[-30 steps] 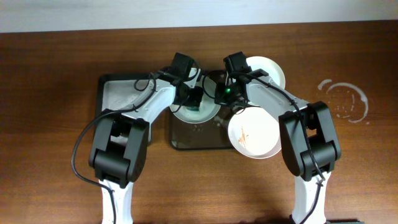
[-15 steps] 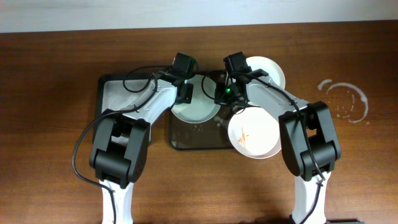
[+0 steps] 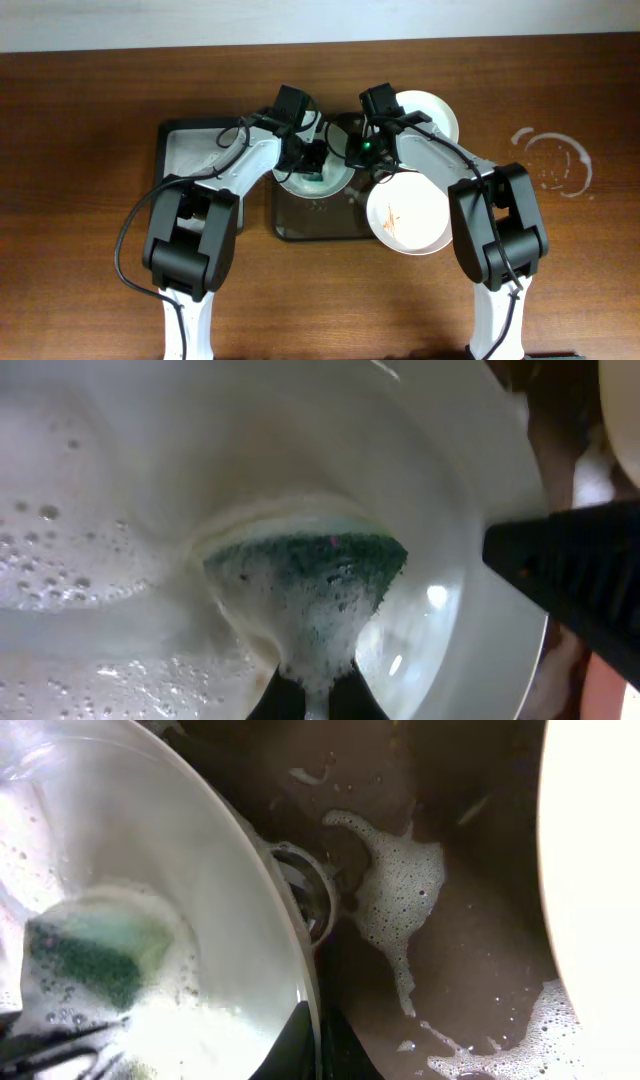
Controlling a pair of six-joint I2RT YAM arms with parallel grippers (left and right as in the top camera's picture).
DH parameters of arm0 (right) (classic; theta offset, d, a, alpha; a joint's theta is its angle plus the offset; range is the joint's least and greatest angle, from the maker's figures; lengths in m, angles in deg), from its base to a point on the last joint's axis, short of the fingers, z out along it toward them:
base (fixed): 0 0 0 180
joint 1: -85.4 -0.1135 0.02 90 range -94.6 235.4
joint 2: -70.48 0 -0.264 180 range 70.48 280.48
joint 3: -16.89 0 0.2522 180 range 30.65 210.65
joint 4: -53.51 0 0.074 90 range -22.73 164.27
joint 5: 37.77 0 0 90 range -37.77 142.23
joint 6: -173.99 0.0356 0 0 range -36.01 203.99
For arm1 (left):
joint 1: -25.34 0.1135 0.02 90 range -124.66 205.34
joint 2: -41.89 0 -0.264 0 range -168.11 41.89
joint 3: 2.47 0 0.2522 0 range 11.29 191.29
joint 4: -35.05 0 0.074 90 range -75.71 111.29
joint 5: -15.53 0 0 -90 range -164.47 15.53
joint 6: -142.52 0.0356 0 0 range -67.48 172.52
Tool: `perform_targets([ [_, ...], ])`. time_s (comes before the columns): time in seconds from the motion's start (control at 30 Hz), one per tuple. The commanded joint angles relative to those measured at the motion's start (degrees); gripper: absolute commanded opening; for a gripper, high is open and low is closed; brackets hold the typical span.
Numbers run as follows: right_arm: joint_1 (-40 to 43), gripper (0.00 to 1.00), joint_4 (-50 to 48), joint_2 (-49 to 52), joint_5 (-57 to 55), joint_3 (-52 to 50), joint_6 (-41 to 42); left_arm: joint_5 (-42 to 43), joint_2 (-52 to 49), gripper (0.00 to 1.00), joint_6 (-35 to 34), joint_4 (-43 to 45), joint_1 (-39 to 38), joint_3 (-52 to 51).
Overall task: Clean dirty plates on tray and stack at the side
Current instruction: 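Scrub the held plate with the sponge in the left gripper, then lift the scrubbed plate with the right gripper, sponge moved aside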
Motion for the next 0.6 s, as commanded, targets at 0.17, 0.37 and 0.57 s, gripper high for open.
perform_targets([
  [0.17,0.0,0.04,-0.1,0.5,1.0,0.6,-0.7,-19.5,-1.3,0.01,-6.6,-1.0,3.5,-0.7],
  [0.37,0.0,0.04,-0.2,0.5,1.0,0.6,-0.7,-17.3,-1.3,0.01,-6.6,-7.5,4.1,-0.7],
  [0.57,0.0,0.04,-0.2,0.5,2.3,0.6,-0.6,-0.9,-1.2,0.01,-2.8,-11.9,4.0,-0.2],
])
